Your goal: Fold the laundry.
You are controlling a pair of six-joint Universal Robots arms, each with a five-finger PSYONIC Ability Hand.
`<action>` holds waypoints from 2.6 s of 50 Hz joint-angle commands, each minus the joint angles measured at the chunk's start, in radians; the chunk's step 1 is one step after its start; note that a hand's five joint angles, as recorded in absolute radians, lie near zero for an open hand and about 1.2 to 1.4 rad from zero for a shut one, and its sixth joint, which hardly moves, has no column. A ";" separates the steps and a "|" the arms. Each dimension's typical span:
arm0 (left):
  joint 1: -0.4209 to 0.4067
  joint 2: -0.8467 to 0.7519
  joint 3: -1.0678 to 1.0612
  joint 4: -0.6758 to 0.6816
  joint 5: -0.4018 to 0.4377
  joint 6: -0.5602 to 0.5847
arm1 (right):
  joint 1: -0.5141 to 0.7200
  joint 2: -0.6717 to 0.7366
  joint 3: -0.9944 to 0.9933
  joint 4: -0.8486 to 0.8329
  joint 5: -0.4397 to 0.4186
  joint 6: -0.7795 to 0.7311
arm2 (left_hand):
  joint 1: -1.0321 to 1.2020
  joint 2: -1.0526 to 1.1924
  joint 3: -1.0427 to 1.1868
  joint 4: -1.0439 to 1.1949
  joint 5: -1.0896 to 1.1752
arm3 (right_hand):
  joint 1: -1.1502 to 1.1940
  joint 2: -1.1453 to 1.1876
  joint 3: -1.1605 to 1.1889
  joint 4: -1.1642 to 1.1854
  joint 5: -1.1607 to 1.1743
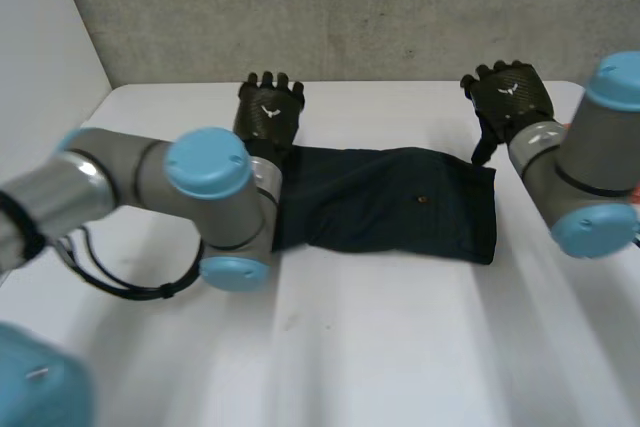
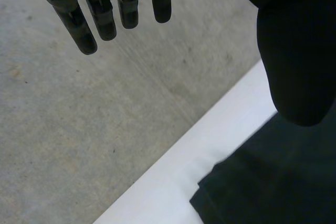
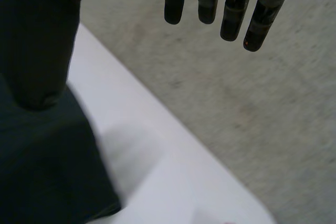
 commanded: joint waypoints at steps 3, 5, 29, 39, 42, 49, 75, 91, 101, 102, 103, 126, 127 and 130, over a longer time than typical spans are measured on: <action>0.028 0.262 -0.306 -0.011 0.059 -0.079 | -0.066 -0.102 0.272 0.221 -0.135 0.026 | -0.015 -0.030 -0.036 -0.028 -0.046 | -0.030 -0.044 -0.043 -0.060 -0.061; 0.032 0.305 -0.370 -0.012 0.059 -0.079 | -0.078 -0.108 0.312 0.202 -0.160 0.030 | -0.015 -0.030 -0.036 -0.028 -0.046 | -0.030 -0.044 -0.043 -0.060 -0.061; 0.028 0.359 -0.552 -0.012 0.054 -0.172 | -0.130 0.015 0.373 -0.105 -0.193 0.160 | -0.015 -0.030 -0.036 -0.028 -0.046 | 0.529 0.515 0.517 0.500 0.499; 0.026 0.366 -0.575 -0.012 0.054 -0.172 | -0.130 0.026 0.352 -0.101 -0.200 0.232 | -0.015 -0.030 -0.036 -0.028 -0.046 | 1.190 1.176 1.178 1.161 1.160; 0.026 0.369 -0.576 -0.014 0.054 -0.172 | -0.135 0.015 0.352 -0.093 -0.200 0.220 | -0.015 -0.030 -0.036 -0.028 -0.046 | 1.191 1.177 1.179 1.162 1.161; 0.031 0.409 -0.590 -0.014 0.053 -0.172 | -0.230 -0.069 0.376 0.010 -0.221 0.114 | -0.015 -0.030 -0.036 -0.028 -0.046 | 1.191 1.177 1.179 1.162 1.161; 0.049 0.431 -0.608 -0.014 0.051 -0.181 | -0.133 -0.028 0.384 0.016 -0.313 0.272 | -0.015 -0.030 -0.036 -0.028 -0.046 | 0.097 0.083 0.085 0.068 0.067; 0.057 0.429 -0.612 -0.012 0.054 -0.191 | -0.109 0.084 0.271 -0.016 -0.177 0.218 | -0.015 -0.030 -0.036 -0.028 -0.046 | 0.526 0.512 0.513 0.496 0.495; 0.058 0.429 -0.613 -0.012 0.053 -0.191 | -0.112 0.092 0.254 -0.038 -0.173 0.218 | -0.015 -0.030 -0.036 -0.028 -0.046 | 1.191 1.177 1.179 1.162 1.161; 0.058 0.429 -0.613 -0.012 0.053 -0.191 | -0.113 0.086 0.255 -0.039 -0.173 0.218 | -0.015 -0.030 -0.036 -0.028 -0.046 | 1.191 1.177 1.179 1.162 1.161; 0.058 0.429 -0.613 -0.012 0.053 -0.191 | -0.115 0.083 0.257 -0.039 -0.173 0.218 | -0.015 -0.030 -0.036 -0.028 -0.046 | 1.191 1.177 1.179 1.162 1.161; 0.061 0.452 -0.608 -0.014 0.054 -0.189 | -0.231 -0.071 0.187 0.197 -0.119 -0.458 | -0.015 -0.030 -0.036 -0.028 -0.046 | 1.191 1.177 1.179 1.162 1.161; 0.061 0.454 -0.607 -0.014 0.054 -0.189 | -0.225 -0.071 0.170 0.203 -0.103 -0.472 | -0.015 -0.030 -0.036 -0.028 -0.046 | 1.191 1.177 1.179 1.162 1.161; 0.063 0.458 -0.598 -0.014 0.054 -0.188 | -0.166 -0.071 0.094 0.217 -0.063 -0.510 | -0.015 -0.030 -0.036 -0.028 -0.046 | 1.191 1.177 1.179 1.162 1.161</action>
